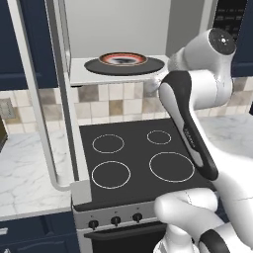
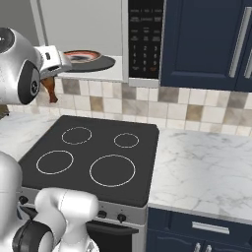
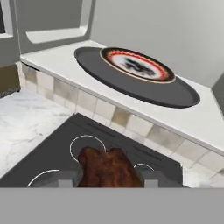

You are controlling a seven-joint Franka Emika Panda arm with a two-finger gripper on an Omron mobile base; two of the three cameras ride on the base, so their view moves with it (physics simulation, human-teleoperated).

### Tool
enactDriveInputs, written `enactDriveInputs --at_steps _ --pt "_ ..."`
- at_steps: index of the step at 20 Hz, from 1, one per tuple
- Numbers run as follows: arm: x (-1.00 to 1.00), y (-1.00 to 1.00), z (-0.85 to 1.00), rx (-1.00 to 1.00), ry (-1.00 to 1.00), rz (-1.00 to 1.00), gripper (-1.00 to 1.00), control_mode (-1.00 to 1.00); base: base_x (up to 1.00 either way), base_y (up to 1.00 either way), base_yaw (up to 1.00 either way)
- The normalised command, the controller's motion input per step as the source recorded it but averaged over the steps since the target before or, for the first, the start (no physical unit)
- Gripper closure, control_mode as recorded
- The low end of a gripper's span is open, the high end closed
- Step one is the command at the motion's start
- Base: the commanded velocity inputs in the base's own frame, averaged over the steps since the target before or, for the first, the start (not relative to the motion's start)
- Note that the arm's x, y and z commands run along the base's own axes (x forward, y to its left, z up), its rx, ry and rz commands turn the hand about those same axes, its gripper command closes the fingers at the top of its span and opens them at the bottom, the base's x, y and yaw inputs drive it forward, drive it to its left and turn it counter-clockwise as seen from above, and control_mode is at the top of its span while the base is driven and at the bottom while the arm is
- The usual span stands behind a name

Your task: Transport the chicken drumstick from the fridge to the microwave and turn on the microwave.

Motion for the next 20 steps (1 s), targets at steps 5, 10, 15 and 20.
enactDriveInputs --at_steps 5,10,15,20 --pt "0.42 0.16 0.38 -0.01 -0.16 0.05 1.00 -1.00 0.00 0.00 0.00" --pt "0.43 0.10 0.33 -0.06 -0.08 0.03 1.00 -1.00 0.00 0.00 0.00" --pt "0.36 0.08 0.35 -0.04 0.00 0.02 1.00 -1.00 0.00 0.00 0.00" --pt "0.33 0.04 0.29 -0.03 0.00 0.03 1.00 -1.00 0.00 0.00 0.00"
